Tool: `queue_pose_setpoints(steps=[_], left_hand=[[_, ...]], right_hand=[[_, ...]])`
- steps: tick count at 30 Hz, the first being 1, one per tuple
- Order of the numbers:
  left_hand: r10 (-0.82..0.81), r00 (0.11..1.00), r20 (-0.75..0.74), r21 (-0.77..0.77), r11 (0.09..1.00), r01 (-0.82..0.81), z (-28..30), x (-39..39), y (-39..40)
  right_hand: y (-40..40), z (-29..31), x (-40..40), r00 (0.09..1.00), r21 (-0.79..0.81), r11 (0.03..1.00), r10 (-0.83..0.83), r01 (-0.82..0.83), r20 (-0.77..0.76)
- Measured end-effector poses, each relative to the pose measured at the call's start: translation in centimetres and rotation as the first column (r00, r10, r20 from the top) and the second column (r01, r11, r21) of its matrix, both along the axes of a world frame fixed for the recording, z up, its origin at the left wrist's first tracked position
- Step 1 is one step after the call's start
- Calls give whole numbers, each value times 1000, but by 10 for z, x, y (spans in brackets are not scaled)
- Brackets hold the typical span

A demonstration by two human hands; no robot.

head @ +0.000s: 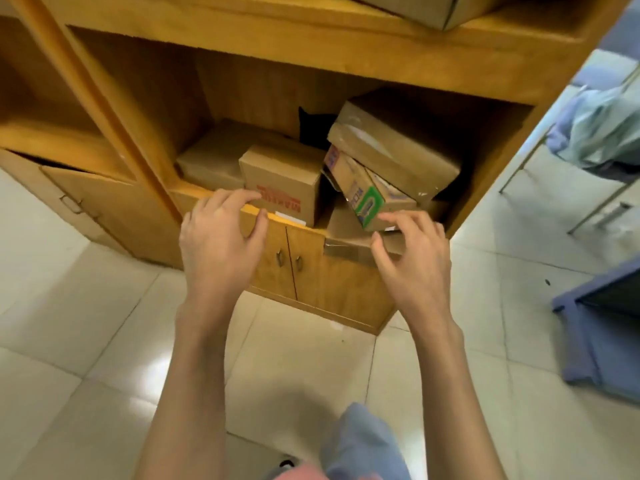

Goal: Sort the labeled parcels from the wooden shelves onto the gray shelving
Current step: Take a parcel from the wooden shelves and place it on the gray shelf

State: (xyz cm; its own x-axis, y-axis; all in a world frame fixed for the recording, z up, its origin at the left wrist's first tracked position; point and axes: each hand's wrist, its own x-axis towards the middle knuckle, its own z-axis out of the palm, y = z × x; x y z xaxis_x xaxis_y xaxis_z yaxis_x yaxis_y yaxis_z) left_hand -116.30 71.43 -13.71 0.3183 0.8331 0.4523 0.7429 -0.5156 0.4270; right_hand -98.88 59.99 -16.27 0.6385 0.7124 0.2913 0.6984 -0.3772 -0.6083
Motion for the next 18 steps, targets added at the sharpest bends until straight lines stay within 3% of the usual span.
queue_pose_setpoints(steps=[8,18], left_hand=[[-248,968,-37,-52,968,246,-2,66,15],[-243,969,-54,-55,969,240,-3,106,42]], right_hand=[[-37,-3,31,953,18,953,-304,303,14],[-13,-18,66,953,25,955,-291,294,-81]])
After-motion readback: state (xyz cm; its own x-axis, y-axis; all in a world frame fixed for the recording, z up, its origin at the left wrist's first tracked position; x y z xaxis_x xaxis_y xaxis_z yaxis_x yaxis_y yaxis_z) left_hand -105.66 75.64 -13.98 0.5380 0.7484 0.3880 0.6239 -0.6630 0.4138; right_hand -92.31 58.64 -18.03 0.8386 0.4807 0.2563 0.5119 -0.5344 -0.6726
